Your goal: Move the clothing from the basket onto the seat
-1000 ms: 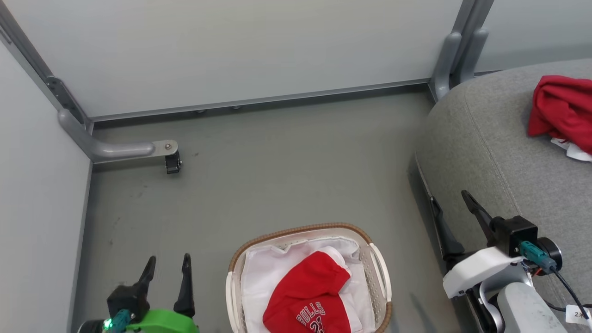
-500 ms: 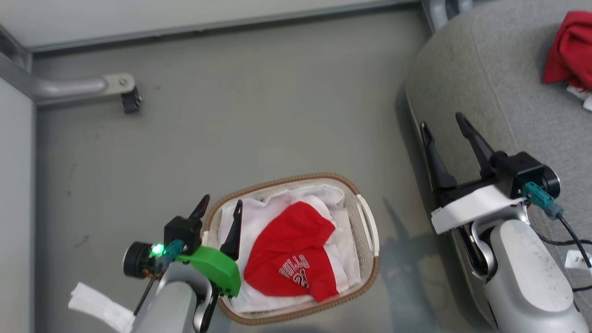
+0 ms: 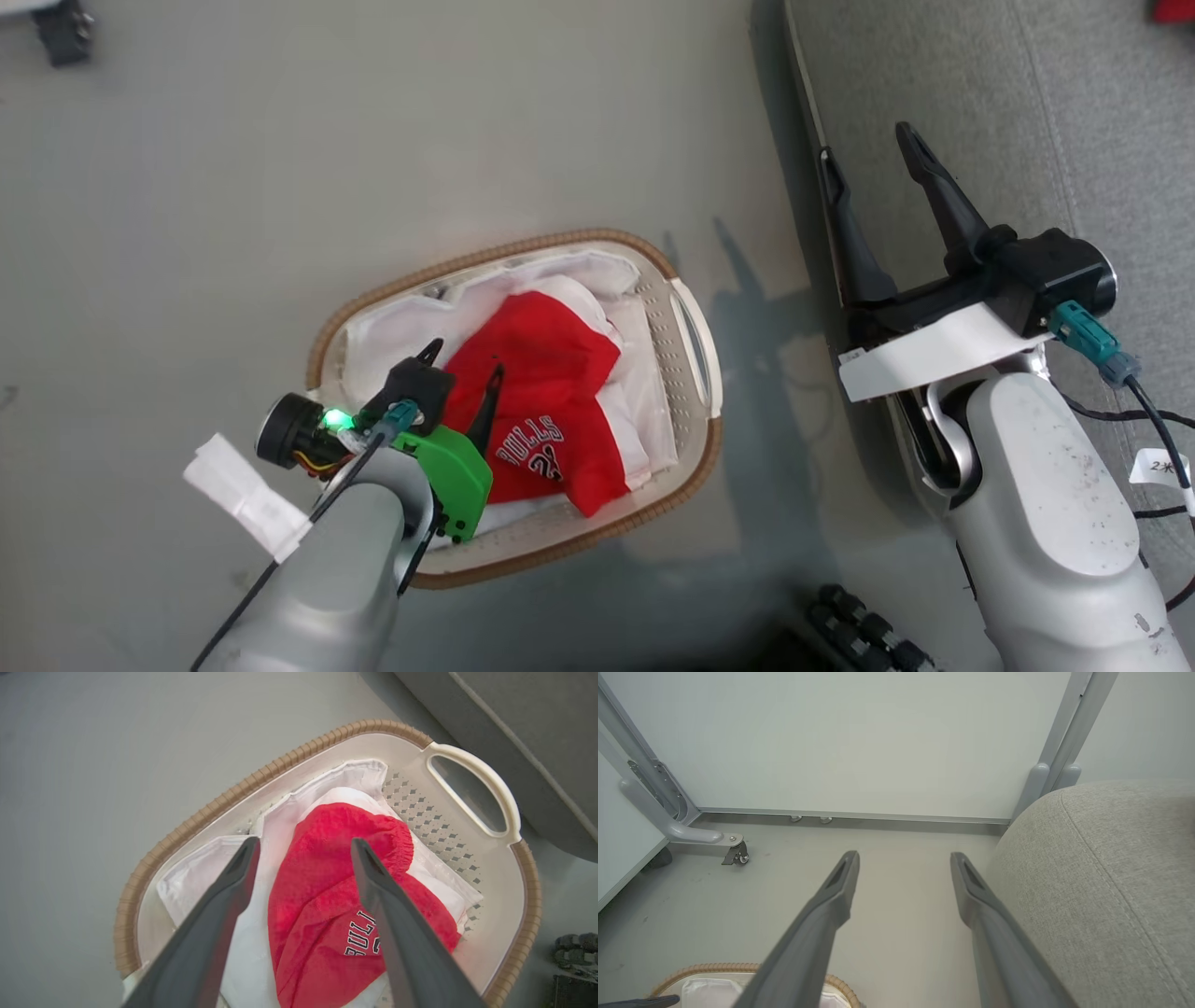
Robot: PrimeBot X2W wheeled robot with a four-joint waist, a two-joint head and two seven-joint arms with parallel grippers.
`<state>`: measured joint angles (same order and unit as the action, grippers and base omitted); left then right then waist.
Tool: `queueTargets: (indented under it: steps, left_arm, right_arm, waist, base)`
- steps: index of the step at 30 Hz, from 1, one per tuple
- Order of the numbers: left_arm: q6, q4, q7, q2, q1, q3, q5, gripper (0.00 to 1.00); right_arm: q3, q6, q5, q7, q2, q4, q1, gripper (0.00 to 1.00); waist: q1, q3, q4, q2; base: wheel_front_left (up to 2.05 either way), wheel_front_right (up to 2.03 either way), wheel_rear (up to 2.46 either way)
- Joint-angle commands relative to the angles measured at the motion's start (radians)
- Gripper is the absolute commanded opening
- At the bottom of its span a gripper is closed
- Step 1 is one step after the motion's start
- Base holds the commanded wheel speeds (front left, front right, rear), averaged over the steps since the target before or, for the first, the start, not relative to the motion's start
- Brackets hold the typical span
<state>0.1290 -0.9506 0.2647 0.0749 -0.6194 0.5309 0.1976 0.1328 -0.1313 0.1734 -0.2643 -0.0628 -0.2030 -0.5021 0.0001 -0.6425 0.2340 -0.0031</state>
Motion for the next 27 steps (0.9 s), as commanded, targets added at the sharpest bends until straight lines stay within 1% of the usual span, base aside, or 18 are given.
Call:
queueTargets:
  steps: [1,4,7,10,16,19,24,25,26,27]
  left_arm:
    - [0.003,-0.035,-0.001,0.011,-0.038,0.023,-0.011,1.0]
    - [0.003,-0.137,-0.01,0.015,-0.101,0.087,-0.043,1.0]
    - [0.003,-0.211,-0.031,0.016,-0.151,0.131,-0.068,1.0]
    - [-0.007,-0.276,-0.073,0.026,-0.198,0.171,-0.104,1.0]
    - [-0.017,-0.321,-0.165,0.047,-0.249,0.223,-0.146,1.0]
    - [-0.016,-0.33,-0.206,0.051,-0.259,0.231,-0.148,1.0]
    - [-0.033,-0.336,-0.246,0.053,-0.267,0.24,-0.146,1.0]
    - [-0.026,-0.337,-0.252,0.052,-0.263,0.238,-0.136,1.0]
    - [-0.024,-0.337,-0.244,0.051,-0.261,0.235,-0.132,0.43]
    - [-0.021,-0.337,-0.238,0.051,-0.259,0.238,-0.129,0.0]
  right_arm:
    - [0.003,0.001,-0.008,0.0,0.005,0.007,-0.013,1.0]
    - [0.01,0.001,-0.005,0.0,0.008,0.009,-0.024,1.0]
    - [0.02,0.001,-0.004,0.0,0.01,0.011,-0.029,1.0]
    - [0.032,0.001,0.022,0.0,0.011,0.015,-0.037,1.0]
    - [0.059,0.001,0.064,0.0,0.011,0.02,-0.049,1.0]
    - [0.067,0.001,0.075,0.0,0.012,0.022,-0.052,1.0]
    - [0.074,0.001,0.08,0.0,0.012,0.022,-0.057,1.0]
    - [0.075,0.001,0.082,0.0,0.012,0.022,-0.058,1.0]
    - [0.075,0.001,0.082,0.0,0.011,0.022,-0.059,1.0]
    - [0.073,0.001,0.084,0.0,0.011,0.018,-0.062,1.0]
  waist:
    - [-0.0001,-0.124,0.076,0.0031]
    - [-0.0001,-0.153,0.089,0.0031]
    - [-0.0001,-0.178,0.103,0.0031]
    - [-0.0001,-0.201,0.116,0.0031]
    - [-0.0001,-0.244,0.141,0.0031]
    - [-0.0001,-0.26,0.147,0.0031]
    - [-0.0001,-0.27,0.144,0.0031]
    - [-0.0001,-0.27,0.143,0.0031]
    - [-0.0001,-0.27,0.142,0.0031]
    - [-0.0001,-0.269,0.14,0.0031]
  base:
    - [0.0,0.0,0.0]
    - [0.0,0.0,0.0]
    - [0.0,0.0,0.0]
    - [0.0,0.0,0.0]
    - [0.0,0.0,0.0]
    - [0.0,0.0,0.0]
    - [0.0,0.0,0.0]
    - [0.0,0.0,0.0]
    - [0.0,0.0,0.0]
    - [0.0,0.0,0.0]
